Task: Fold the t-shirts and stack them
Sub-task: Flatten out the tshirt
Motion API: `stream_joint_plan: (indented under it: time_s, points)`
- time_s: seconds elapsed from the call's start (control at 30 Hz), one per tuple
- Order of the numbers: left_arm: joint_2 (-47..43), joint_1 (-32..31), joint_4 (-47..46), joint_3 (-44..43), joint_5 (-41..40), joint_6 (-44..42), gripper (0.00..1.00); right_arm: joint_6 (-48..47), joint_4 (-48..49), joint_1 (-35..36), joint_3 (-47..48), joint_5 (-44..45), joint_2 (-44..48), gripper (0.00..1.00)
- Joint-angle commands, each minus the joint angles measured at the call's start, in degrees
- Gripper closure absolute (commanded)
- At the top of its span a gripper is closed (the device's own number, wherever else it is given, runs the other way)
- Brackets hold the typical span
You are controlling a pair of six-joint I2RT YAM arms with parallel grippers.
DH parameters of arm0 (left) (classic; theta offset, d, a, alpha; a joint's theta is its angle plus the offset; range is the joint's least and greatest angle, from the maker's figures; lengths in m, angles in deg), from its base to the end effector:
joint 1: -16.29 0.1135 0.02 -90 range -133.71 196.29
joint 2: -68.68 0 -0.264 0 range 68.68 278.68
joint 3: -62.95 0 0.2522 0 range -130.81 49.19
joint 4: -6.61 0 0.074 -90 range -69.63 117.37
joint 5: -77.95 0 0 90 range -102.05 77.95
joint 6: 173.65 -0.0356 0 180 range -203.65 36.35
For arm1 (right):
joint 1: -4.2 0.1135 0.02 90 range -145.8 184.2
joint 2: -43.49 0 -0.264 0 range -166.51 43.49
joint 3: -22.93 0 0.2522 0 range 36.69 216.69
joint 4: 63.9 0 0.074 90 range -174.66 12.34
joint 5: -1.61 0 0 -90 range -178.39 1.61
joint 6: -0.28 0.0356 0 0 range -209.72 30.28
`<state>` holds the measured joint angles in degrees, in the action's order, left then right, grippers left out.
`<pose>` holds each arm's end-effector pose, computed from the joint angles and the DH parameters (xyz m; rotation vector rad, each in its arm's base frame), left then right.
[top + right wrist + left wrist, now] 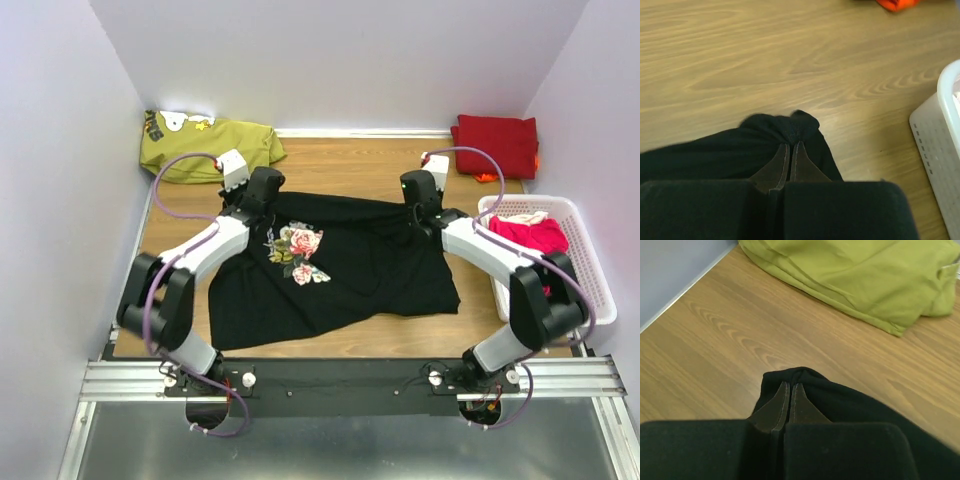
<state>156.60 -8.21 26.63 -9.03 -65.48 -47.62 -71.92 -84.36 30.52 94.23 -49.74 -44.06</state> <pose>0.3121 -0.1108 0.2522 -0.6695 1.8237 0.3343 0.3078 0.1275 0.2458 0.2061 2.0578 -0.2782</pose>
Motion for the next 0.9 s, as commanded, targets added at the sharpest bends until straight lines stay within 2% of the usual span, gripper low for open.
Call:
stream_joint_plan:
  time_s: [0.0, 0.13, 0.27, 0.6, 0.63, 0.67, 0.7, 0.73, 0.77, 0.83, 0.87]
  points:
    - [7.9, 3.0, -2.3, -8.6, -3.4, 5.1, 1.00, 4.6, 11.9, -6.3, 2.6, 0.3, -3.8, 0.99]
    - [14.6, 5.3, -3.5, -15.6, -0.9, 2.0, 1.00, 3.0, 12.7, -11.4, 8.0, -3.7, -10.9, 0.99]
    - [20.2, 6.8, -4.0, -21.5, 0.3, -0.5, 1.00, 0.0, 12.7, -12.9, 15.1, -4.9, -18.6, 0.99]
    - [24.9, 9.2, -7.3, -30.6, 3.6, -6.2, 1.00, -2.1, 13.0, -15.3, 28.1, -7.8, -30.1, 0.99]
    - [25.4, 9.5, -7.8, -31.9, 4.0, -7.5, 1.00, -2.3, 13.0, -15.3, 28.9, -8.0, -30.5, 0.91]
    - [26.0, 9.7, -7.8, -32.5, 5.0, -8.2, 0.93, -2.7, 13.0, -15.3, 30.0, -7.8, -30.8, 0.79]
    - [26.0, 9.9, -7.8, -32.8, 5.3, -8.5, 0.80, -2.9, 13.0, -15.3, 30.3, -7.5, -30.8, 0.63]
    - [25.9, 10.2, -8.0, -32.9, 5.4, -8.8, 0.52, -3.4, 13.0, -15.3, 30.5, -7.4, -30.1, 0.37]
    - [25.4, 10.3, -8.2, -32.8, 5.6, -8.9, 0.39, -3.6, 13.0, -15.3, 30.7, -6.9, -29.6, 0.28]
    - [24.7, 10.6, -9.1, -32.1, 5.7, -9.2, 0.22, -4.2, 13.0, -15.3, 30.2, -6.4, -27.2, 0.17]
    - [24.0, 10.7, -9.1, -31.8, 5.7, -9.4, 0.17, -4.2, 13.0, -15.3, 29.8, -6.4, -26.0, 0.16]
